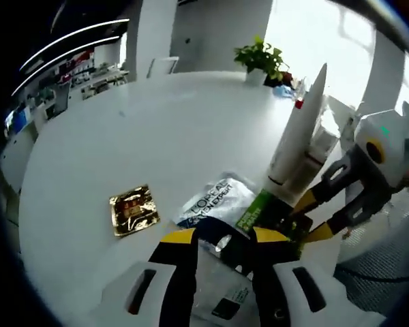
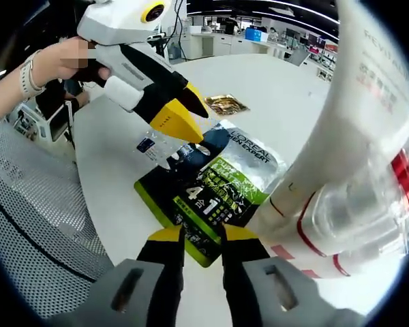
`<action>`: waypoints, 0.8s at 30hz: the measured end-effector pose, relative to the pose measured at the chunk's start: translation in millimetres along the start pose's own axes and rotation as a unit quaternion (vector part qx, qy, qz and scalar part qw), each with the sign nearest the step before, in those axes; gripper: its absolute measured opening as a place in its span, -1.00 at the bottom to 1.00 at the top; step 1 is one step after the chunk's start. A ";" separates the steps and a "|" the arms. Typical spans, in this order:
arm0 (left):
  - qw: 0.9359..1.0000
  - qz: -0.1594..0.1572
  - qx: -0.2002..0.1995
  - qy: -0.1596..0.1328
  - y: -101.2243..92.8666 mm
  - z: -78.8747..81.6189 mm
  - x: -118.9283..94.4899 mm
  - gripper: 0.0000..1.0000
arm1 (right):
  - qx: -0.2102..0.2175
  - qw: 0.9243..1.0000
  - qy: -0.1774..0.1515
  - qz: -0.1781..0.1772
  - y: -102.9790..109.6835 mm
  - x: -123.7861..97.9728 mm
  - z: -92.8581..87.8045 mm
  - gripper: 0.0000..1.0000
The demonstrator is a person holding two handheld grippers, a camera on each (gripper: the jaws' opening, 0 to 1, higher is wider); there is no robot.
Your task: Arrange the skincare products in the storage area until every visible bottle or jar stands upright without overlapping.
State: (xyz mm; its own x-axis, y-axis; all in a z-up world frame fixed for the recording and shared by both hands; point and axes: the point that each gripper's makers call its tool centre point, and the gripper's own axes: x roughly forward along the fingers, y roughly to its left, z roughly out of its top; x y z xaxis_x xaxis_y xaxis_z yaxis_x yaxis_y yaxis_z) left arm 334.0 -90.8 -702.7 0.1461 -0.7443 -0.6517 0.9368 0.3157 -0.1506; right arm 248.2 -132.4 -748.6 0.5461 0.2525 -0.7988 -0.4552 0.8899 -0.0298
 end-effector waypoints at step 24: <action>0.999 0.028 -0.009 -0.037 -20.4 14.4 -57.1 -0.28 | 0.014 0.999 -0.035 0.008 3.4 -21.4 17.6 -0.48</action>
State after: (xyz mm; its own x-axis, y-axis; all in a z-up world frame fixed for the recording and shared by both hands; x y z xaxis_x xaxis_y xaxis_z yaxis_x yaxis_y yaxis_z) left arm 311.2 -63.2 -651.7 0.2215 -0.7670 -0.6022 0.9205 0.3683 -0.1303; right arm 247.3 -128.0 -721.0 0.5865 0.2926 -0.7552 -0.4454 0.8953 0.0010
